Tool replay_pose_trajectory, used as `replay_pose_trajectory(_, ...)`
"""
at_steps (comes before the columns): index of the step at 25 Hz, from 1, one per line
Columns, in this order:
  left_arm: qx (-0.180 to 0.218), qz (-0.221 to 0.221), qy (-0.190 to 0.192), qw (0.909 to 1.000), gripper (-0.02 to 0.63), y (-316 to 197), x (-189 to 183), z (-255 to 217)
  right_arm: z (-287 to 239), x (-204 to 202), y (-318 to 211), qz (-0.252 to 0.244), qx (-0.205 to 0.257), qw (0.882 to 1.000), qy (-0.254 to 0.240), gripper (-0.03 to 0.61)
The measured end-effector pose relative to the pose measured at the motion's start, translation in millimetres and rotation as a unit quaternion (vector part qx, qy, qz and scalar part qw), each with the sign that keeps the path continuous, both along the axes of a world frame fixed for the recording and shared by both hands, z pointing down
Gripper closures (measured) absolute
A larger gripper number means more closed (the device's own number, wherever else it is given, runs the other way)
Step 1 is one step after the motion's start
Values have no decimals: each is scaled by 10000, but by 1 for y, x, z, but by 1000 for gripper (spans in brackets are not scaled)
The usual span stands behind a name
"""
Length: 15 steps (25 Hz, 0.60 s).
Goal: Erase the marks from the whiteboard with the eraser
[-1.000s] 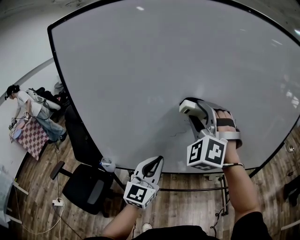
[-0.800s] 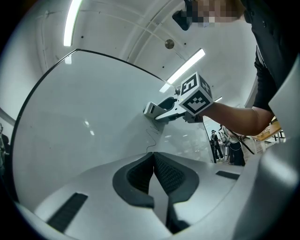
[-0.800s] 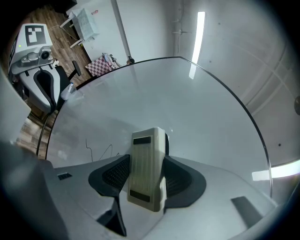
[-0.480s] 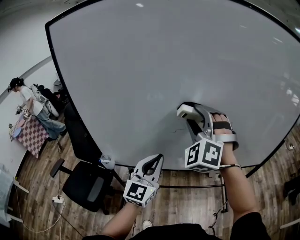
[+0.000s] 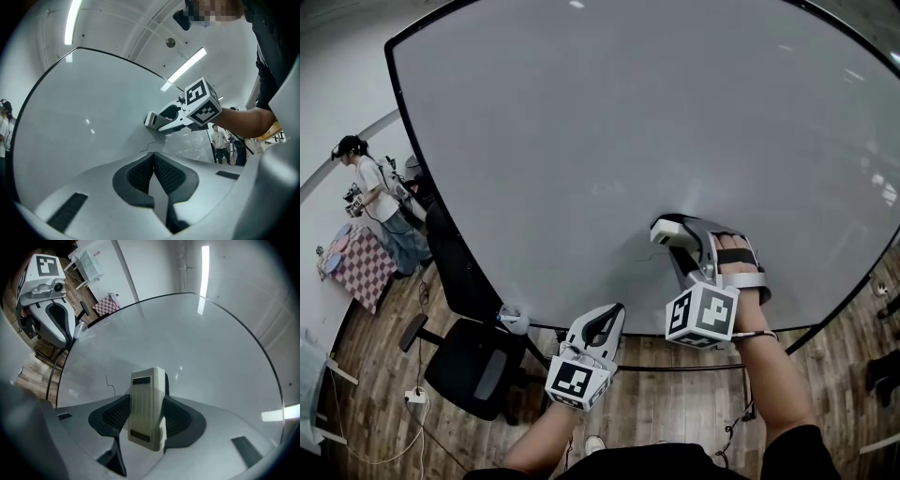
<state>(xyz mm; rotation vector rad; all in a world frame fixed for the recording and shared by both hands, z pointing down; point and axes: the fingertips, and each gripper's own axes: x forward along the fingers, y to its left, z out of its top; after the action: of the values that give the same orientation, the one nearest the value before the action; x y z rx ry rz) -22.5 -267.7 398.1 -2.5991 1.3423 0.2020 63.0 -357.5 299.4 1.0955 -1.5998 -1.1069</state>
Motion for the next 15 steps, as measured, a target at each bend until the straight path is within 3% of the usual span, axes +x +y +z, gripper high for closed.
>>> replay_pose_trajectory(15, -41, -30, -2, 10000, 594, 0, -1, 3, 53, -2, 1, 25, -310, 9992, 267, 328)
